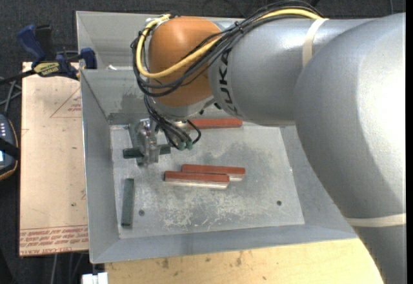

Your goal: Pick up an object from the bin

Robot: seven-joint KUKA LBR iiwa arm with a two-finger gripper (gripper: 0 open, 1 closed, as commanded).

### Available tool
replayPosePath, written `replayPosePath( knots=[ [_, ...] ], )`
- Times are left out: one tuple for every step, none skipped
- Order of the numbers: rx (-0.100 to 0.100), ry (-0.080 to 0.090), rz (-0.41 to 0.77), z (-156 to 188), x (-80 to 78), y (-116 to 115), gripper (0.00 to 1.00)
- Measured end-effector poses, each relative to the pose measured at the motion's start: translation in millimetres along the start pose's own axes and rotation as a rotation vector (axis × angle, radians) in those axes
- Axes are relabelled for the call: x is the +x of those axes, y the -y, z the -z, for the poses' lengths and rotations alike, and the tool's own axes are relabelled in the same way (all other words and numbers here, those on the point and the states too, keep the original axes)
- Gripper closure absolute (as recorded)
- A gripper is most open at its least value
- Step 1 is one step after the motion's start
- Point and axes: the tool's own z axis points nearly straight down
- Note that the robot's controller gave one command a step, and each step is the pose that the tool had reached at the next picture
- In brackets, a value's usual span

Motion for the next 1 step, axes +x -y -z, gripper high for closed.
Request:
replayPosePath(
  knots=[
    [0.000,0.000,0.000,0.0,0.0,0.1,1.00]
  ],
)
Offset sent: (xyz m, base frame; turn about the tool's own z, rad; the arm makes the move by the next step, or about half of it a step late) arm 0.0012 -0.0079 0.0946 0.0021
